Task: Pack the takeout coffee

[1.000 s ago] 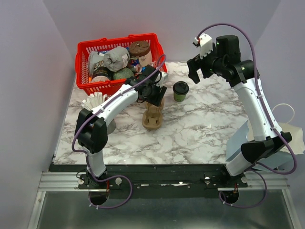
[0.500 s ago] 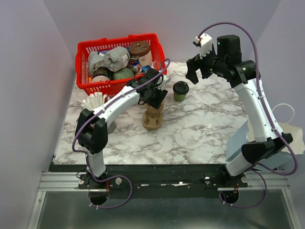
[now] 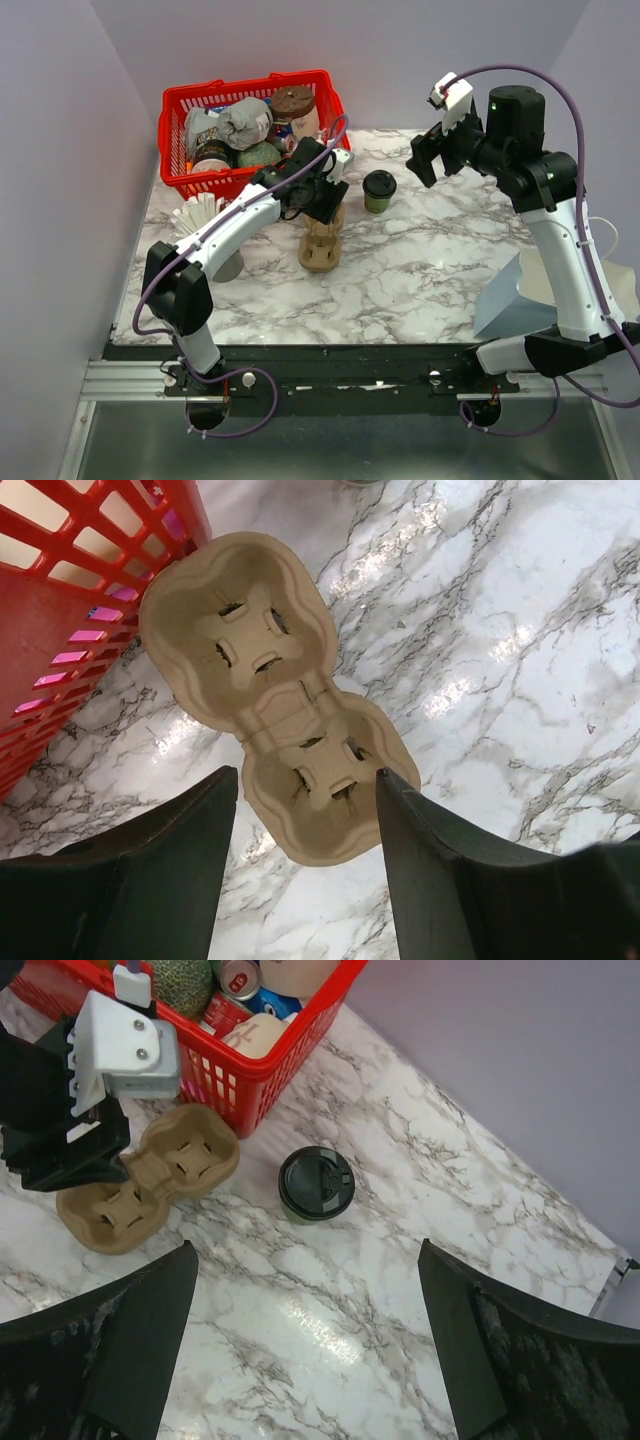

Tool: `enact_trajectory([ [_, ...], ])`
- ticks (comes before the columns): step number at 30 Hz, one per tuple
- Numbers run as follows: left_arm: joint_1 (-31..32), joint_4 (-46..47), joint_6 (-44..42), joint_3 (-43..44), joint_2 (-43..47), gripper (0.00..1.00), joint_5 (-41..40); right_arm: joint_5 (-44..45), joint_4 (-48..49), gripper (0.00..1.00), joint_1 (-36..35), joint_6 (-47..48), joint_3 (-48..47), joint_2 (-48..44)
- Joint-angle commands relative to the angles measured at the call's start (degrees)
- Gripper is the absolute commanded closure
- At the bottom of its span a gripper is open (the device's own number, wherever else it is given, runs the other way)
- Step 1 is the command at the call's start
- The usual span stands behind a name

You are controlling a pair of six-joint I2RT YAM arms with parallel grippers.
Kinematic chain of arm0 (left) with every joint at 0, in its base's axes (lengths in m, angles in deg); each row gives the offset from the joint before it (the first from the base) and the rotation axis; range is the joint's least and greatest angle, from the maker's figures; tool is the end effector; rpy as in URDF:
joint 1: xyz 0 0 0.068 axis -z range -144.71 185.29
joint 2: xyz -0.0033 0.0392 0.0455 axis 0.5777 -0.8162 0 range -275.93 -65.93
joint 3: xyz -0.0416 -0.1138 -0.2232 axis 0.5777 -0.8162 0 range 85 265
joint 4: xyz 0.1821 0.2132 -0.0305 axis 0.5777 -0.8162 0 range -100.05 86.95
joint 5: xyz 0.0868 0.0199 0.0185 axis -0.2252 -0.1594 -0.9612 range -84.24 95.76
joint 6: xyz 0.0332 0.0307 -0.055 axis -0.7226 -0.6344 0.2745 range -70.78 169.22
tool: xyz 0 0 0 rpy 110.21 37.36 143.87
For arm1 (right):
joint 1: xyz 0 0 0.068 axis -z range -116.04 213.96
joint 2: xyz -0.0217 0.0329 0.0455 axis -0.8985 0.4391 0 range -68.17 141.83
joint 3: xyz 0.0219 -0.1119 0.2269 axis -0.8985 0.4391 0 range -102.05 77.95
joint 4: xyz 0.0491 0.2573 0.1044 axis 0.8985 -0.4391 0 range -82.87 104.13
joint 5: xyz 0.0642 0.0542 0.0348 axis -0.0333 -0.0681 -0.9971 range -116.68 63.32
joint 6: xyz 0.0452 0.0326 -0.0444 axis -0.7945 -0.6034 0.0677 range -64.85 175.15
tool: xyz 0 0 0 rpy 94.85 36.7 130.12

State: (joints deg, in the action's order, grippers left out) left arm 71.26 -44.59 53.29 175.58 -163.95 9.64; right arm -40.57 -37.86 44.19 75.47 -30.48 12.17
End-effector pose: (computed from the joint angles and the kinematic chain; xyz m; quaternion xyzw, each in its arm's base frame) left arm 0.3322 -0.2460 0.2805 0.2687 0.8968 -0.1497 0.3182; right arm 0.2830 0.1168 0.4799 -0.3471 0.7591 0.0988 0.5419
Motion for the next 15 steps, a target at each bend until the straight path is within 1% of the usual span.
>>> enact_trajectory([
  [1, 0.33, -0.03, 0.84, 0.38, -0.86, 0.35, -1.33, 2.02, 0.83, 0.0, 0.08, 1.48, 3.48, -0.97],
  [6, 0.42, -0.21, 4.35, -0.23, -1.91, 0.36, -1.68, 2.55, 1.27, 0.0, 0.08, 1.39, 5.94, -0.88],
  [11, 0.69, 0.67, 5.59, -1.73, -3.32, 0.36, -2.91, 2.99, 1.1, 0.0, 0.08, 2.27, 6.03, -0.36],
  [15, 0.69, 0.76, 5.5, -0.77, -5.07, 0.37, -3.44, 3.26, 1.27, 0.0, 0.08, 2.62, 6.12, 0.08],
])
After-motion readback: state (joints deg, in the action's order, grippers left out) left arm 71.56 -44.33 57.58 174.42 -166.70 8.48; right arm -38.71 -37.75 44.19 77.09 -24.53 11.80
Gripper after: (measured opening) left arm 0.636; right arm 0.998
